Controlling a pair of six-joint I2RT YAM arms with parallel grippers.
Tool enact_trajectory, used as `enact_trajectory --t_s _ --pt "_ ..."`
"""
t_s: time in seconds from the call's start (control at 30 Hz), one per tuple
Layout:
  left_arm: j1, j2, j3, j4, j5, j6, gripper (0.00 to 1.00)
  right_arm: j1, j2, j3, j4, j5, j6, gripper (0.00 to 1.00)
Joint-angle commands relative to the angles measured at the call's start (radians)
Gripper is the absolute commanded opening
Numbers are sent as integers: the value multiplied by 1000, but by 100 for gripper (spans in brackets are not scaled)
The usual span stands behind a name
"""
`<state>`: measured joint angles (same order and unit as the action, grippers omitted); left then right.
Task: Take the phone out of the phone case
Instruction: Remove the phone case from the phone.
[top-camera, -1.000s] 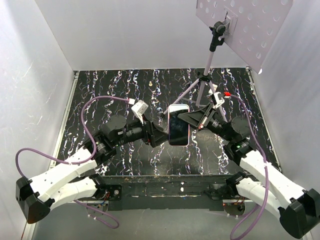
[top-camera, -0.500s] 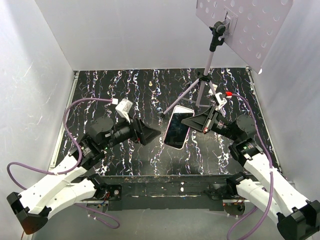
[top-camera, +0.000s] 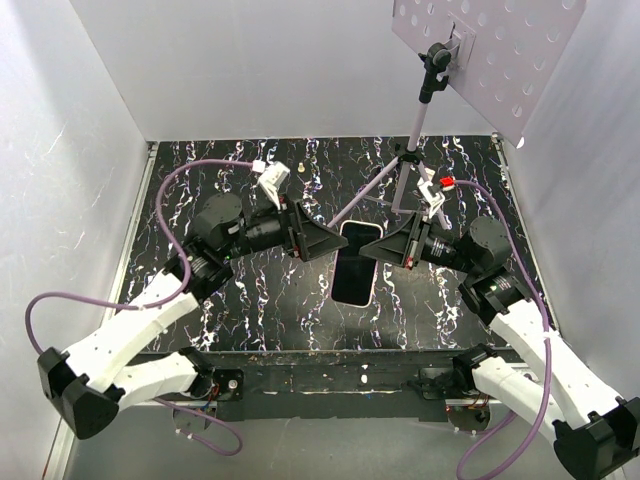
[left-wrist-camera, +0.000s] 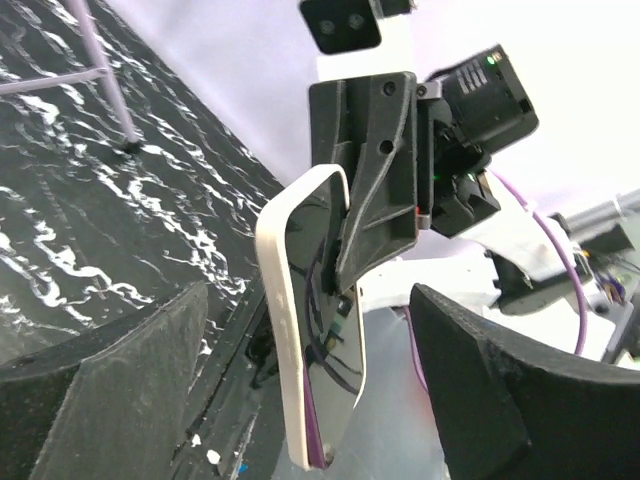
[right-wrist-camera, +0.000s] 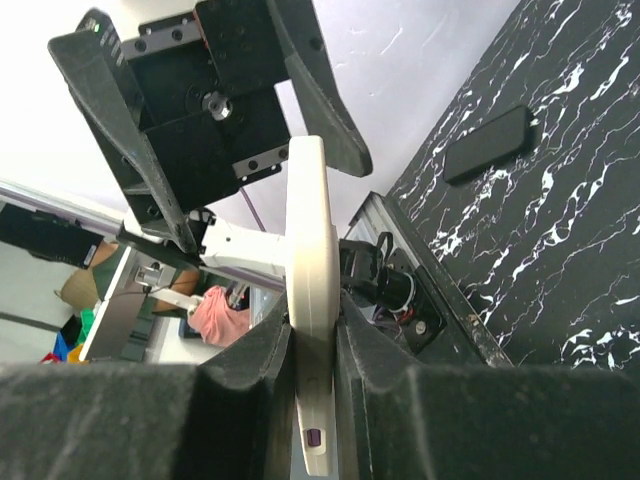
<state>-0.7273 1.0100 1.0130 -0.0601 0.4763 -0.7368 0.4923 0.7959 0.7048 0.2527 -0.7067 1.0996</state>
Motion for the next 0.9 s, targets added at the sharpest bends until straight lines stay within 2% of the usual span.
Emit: enact_trajectory --t_s 0.0,0.07,0.3,0.47,0.53,0.6,0.63,0.67,0.7,0.8,0.83,0.87 --pt "16 61 10 196 257 -97 74 3 -15 68 45 -57 -24 1" --pt "19 91 15 238 294 -131 62 6 -14 71 45 -62 -27 1" --pt "20 157 25 298 338 -197 38 23 2 82 54 -83 -41 1" --pt "22 193 29 328 360 -222 29 43 22 99 54 -88 -55 1" --pt "20 203 32 353 367 -242 17 48 28 107 45 -89 -70 1" --pt "23 208 51 336 369 -236 0 49 28 116 5 -86 -96 1" --pt "28 202 58 304 348 -222 0 49 22 123 -50 -79 -124 1" --pt "34 193 64 271 322 -204 0 49 16 131 -103 -65 -153 10" --pt "43 181 70 235 294 -182 0 49 8 140 -160 -45 -182 26" --pt "84 157 94 132 236 -174 0 49 -15 157 -329 -4 -268 58" --pt "97 163 104 114 237 -197 0 49 -18 153 -355 3 -282 64" --pt "109 170 107 115 245 -222 0 49 -20 147 -365 -2 -285 65"
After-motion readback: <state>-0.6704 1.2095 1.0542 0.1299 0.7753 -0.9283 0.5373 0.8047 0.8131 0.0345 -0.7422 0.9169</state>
